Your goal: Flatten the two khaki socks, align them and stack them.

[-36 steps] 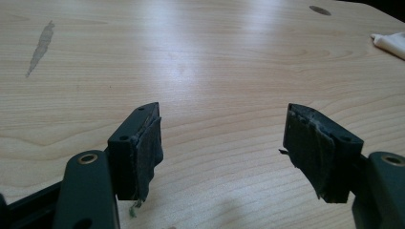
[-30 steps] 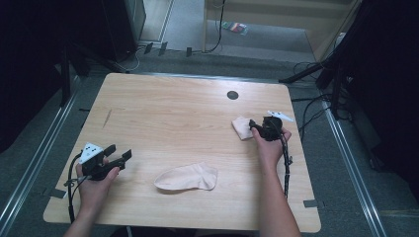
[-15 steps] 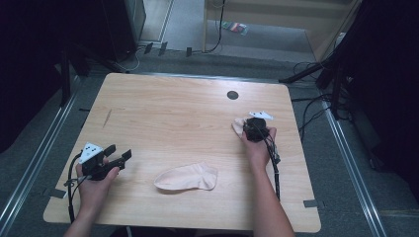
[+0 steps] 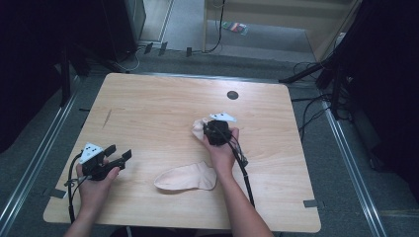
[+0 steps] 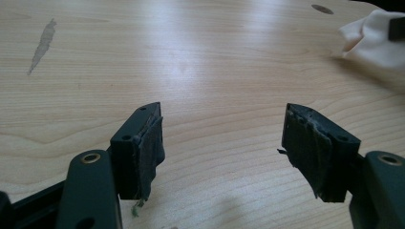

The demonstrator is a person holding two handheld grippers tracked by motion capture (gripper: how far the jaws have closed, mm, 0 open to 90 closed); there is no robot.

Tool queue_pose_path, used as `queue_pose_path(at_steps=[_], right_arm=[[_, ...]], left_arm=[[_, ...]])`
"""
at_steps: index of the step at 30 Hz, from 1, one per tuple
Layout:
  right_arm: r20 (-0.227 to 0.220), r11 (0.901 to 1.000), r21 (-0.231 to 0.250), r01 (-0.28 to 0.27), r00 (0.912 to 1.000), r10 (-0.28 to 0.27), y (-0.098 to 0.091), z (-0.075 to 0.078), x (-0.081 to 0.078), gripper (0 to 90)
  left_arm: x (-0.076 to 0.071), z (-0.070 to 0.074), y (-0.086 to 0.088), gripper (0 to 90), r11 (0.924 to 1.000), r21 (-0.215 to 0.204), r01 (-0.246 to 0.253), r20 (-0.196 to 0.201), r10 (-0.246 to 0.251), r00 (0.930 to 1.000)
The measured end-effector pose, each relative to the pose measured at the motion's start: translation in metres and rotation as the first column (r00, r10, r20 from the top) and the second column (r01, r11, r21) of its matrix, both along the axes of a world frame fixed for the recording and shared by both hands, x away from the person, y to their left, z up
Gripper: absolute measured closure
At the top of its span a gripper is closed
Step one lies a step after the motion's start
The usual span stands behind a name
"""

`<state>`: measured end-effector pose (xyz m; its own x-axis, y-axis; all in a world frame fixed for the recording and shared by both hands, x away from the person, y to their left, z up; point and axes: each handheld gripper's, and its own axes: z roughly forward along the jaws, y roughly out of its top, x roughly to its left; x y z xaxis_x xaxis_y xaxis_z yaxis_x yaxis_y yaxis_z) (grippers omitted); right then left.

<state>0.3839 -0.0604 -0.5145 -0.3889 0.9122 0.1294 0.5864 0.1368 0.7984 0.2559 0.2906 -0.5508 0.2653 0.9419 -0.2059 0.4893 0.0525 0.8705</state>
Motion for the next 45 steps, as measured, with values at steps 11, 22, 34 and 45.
queue_pose_path(at_steps=[11, 22, 34, 45], right_arm=[[0.012, 0.9956, 0.089, -0.029, 0.9995, 0.029, -0.002, 0.001, 0.000, 57.1], [-0.095, 0.9904, 0.067, -0.121, 0.9874, 0.127, -0.009, -0.017, 0.007, 60.4], [0.001, 0.9914, 0.084, -0.100, 0.9949, 0.100, 0.004, 0.003, -0.016, 90.0], [0.044, 0.9375, 0.167, -0.306, 0.9521, 0.303, 0.034, 0.026, -0.039, 63.2]], left_arm=[[0.000, 0.000, 0.000, 30.9, 1.0000, -0.001, 0.001, 0.000, -0.001, 1.0000], [0.000, 0.000, -0.001, 31.2, 1.0000, 0.004, 0.000, 0.003, 0.000, 1.0000], [0.000, 0.000, -0.002, 31.5, 0.9998, 0.017, 0.008, 0.005, -0.008, 1.0000], [0.000, 0.000, -0.001, 31.6, 0.9999, 0.005, 0.009, 0.004, -0.009, 0.9999]])
